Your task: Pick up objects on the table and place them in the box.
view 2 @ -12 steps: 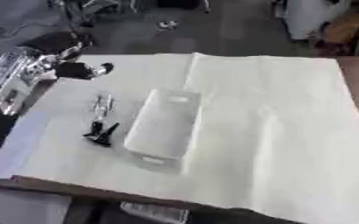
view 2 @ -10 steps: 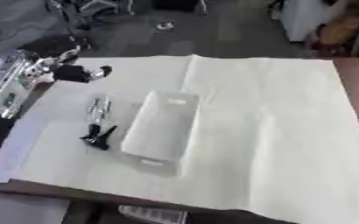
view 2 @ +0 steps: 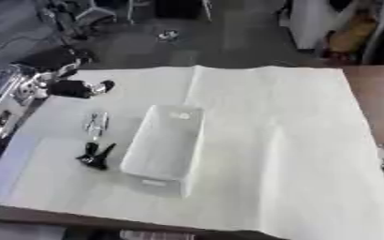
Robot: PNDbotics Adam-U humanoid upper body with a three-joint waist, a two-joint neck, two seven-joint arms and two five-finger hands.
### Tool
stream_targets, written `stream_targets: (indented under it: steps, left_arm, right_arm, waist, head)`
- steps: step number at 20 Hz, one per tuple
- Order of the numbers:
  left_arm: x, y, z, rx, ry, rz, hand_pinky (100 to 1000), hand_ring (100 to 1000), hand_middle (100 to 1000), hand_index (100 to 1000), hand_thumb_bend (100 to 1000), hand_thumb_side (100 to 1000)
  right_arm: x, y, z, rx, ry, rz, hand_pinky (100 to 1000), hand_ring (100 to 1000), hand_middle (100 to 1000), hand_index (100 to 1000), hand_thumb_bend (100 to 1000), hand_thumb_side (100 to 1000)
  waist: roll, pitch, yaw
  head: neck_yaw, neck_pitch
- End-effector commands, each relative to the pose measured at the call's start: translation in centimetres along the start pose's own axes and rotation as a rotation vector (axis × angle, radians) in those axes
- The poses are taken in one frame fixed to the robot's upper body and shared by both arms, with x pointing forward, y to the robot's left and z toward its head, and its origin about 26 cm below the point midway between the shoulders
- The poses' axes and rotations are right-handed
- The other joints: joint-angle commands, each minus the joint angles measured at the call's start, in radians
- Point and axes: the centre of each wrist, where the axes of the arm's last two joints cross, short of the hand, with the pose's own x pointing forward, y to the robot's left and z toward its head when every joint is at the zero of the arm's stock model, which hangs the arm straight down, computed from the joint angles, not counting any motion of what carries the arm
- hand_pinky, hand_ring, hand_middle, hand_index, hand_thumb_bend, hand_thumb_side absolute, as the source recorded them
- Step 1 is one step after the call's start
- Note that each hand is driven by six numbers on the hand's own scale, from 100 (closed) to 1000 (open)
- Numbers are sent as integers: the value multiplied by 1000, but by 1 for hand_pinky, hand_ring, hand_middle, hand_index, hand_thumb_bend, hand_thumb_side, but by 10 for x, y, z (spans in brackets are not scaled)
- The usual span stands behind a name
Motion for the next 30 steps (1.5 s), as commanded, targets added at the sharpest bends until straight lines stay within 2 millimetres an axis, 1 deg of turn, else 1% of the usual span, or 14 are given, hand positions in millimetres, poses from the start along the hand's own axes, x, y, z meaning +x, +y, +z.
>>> stream_targets:
  steps: [1, 2, 4, 6, 9, 15, 19, 20, 21, 22, 23, 24, 28, 30]
  left_arm:
    - [-5, 14, 0, 3, 25, -32, 845, 894, 894, 886, 314, 1000]
    - [-6, 12, -1, -17, 39, -38, 830, 876, 873, 865, 329, 1000]
    - [-7, 9, -4, -77, 73, -53, 830, 874, 877, 856, 368, 1000]
    - [-9, 6, -7, -142, 108, -71, 798, 848, 866, 851, 417, 1000]
    - [-10, 2, -15, -258, 166, -99, 691, 794, 822, 807, 479, 1000]
    - [-8, -4, -28, -436, 263, -157, 559, 765, 796, 757, 538, 1000]
    - [-7, -6, -35, -521, 310, -197, 522, 767, 797, 724, 555, 1000]
    - [-6, -6, -36, -536, 320, -205, 499, 753, 790, 714, 549, 1000]
    - [-6, -7, -38, -548, 329, -210, 513, 761, 794, 719, 556, 1000]
    - [-5, -7, -39, -557, 335, -215, 475, 740, 789, 703, 536, 1000]
    - [-4, -8, -41, -571, 345, -220, 481, 744, 796, 708, 500, 1000]
    - [-4, -9, -43, -579, 350, -223, 465, 729, 782, 692, 533, 1000]
    - [1, -17, -50, -639, 386, -253, 425, 677, 748, 647, 533, 1000]
    - [2, -20, -52, -674, 397, -267, 398, 632, 727, 621, 527, 1000]
  right_arm:
    - [6, 1, -9, 2, -38, -6, 422, 465, 489, 639, 295, 1000]
    - [6, 1, -9, 2, -37, -6, 422, 465, 489, 639, 295, 1000]
    - [6, 1, -9, 3, -35, -7, 422, 466, 489, 639, 295, 1000]
    - [6, 1, -9, 4, -35, -8, 422, 466, 489, 639, 294, 1000]
    - [6, 1, -9, 5, -34, -10, 422, 466, 489, 639, 295, 1000]
    - [6, 2, -8, 7, -31, -14, 422, 466, 490, 640, 294, 1000]
    - [6, 3, -8, 8, -29, -16, 422, 466, 490, 641, 293, 1000]
    - [6, 3, -8, 8, -28, -16, 421, 467, 490, 641, 293, 1000]
    - [6, 3, -8, 8, -28, -16, 422, 467, 490, 641, 293, 1000]
    - [6, 3, -8, 8, -27, -16, 421, 467, 490, 642, 293, 1000]
    - [6, 3, -8, 8, -25, -17, 421, 467, 490, 641, 311, 1000]
    - [6, 3, -8, 8, -25, -17, 421, 467, 490, 642, 293, 1000]
    - [6, 3, -7, 7, -22, -19, 421, 467, 491, 642, 293, 1000]
    - [5, 3, -7, 7, -21, -18, 421, 467, 491, 642, 293, 1000]
  waist:
    - [0, -13, -2]
    - [1, -13, -2]
    - [1, -14, -4]
    - [1, -14, -5]
    - [1, -15, -7]
    - [3, -13, -12]
    - [6, -11, -15]
    - [7, -11, -16]
    - [7, -11, -16]
    - [8, -10, -17]
    - [8, -10, -18]
    - [7, -10, -18]
    - [7, -10, -20]
    - [7, -11, -21]
  head:
    - [13, 2]
    - [16, 2]
    - [19, 5]
    - [22, 7]
    - [28, 10]
    - [35, 16]
    - [38, 16]
    - [38, 15]
    - [38, 14]
    - [36, 12]
    - [35, 10]
    - [34, 10]
    - [34, 8]
    - [35, 7]
